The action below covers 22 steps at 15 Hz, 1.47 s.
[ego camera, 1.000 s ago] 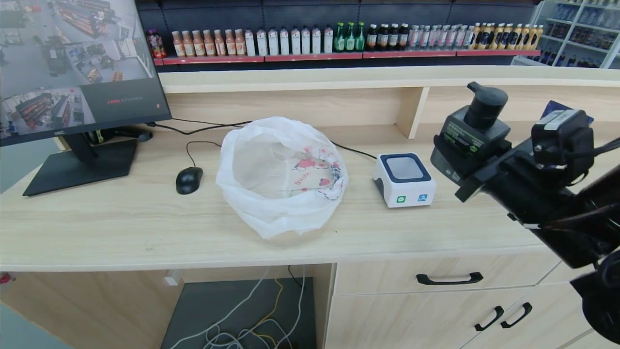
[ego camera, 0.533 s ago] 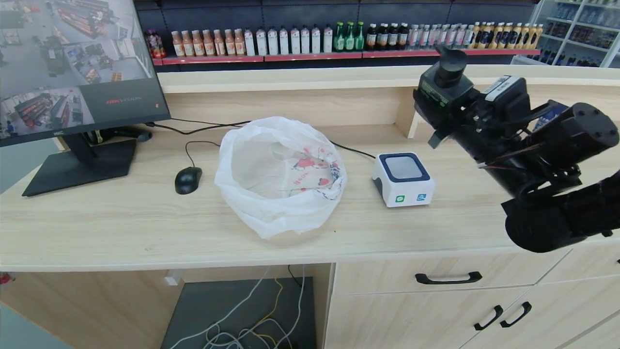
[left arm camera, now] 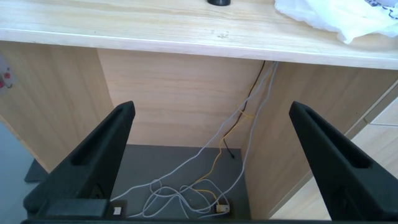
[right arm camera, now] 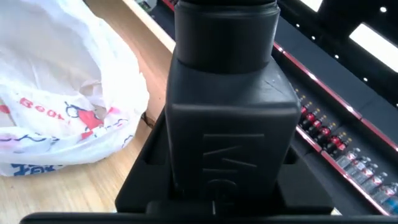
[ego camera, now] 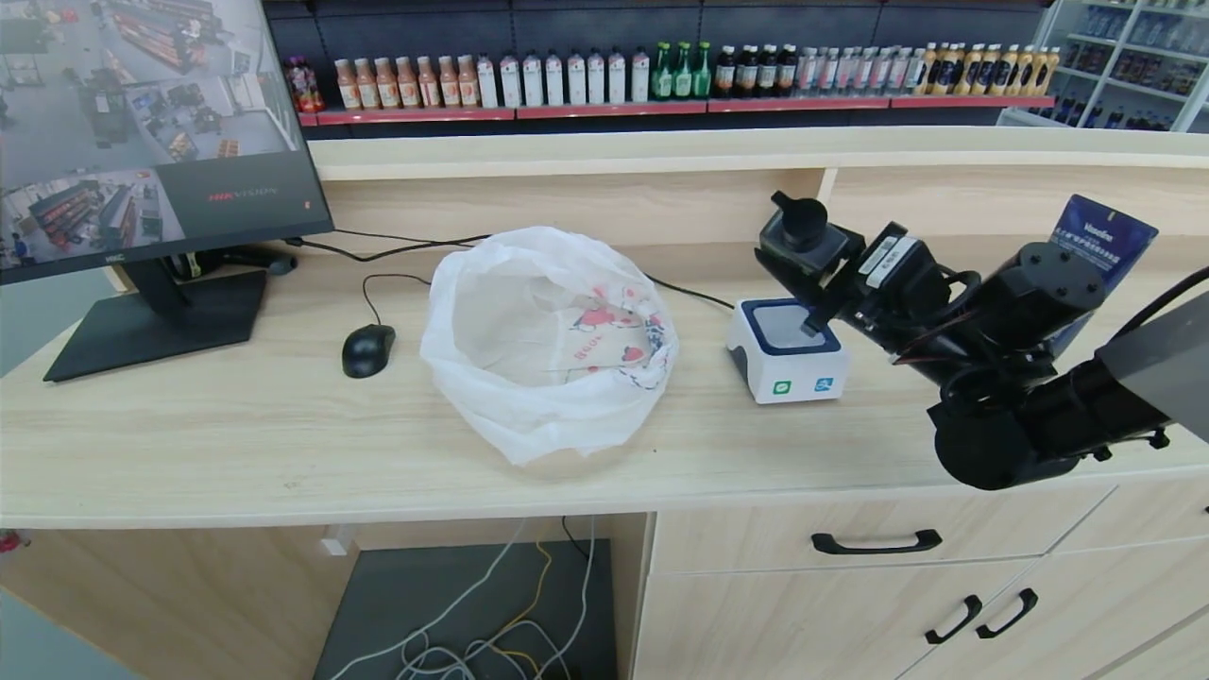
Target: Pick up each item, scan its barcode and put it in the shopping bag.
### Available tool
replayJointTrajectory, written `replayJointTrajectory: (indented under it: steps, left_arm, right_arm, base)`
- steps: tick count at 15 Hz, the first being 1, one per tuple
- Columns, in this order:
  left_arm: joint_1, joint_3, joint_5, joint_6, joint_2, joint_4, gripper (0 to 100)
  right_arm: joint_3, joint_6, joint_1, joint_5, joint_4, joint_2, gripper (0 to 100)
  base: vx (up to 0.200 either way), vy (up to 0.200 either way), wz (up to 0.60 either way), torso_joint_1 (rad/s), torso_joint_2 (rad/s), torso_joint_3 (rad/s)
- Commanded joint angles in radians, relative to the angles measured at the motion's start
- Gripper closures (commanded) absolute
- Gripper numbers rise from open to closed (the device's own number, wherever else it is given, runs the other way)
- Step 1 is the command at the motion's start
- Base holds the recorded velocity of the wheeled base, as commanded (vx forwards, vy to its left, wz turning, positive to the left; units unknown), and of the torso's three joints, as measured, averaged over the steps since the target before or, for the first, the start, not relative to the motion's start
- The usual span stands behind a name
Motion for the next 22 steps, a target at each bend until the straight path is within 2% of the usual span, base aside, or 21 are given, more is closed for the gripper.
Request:
replayJointTrajectory:
  steps: [1, 6, 22]
  left_arm:
    - [0.001, 0.000, 0.000, 0.000, 0.000, 0.000, 0]
    - [0.001, 0.000, 0.000, 0.000, 0.000, 0.000, 0]
    - [0.001, 0.000, 0.000, 0.000, 0.000, -0.002, 0]
  right_arm:
    - [0.002, -0.009, -0.007, 0.019, -0.001, 0.009, 100]
    - [0.006, -0.049, -0.047, 0.095, -0.001, 0.046, 100]
    - [0.001, -0.068, -0.067, 0.098, -0.001, 0.084, 100]
  base:
    - [0.000, 0.000, 0.00, 0.000, 0.00, 0.000]
    - [0.000, 0.000, 0.00, 0.000, 0.00, 0.000]
    - [0.000, 0.000, 0.00, 0.000, 0.00, 0.000]
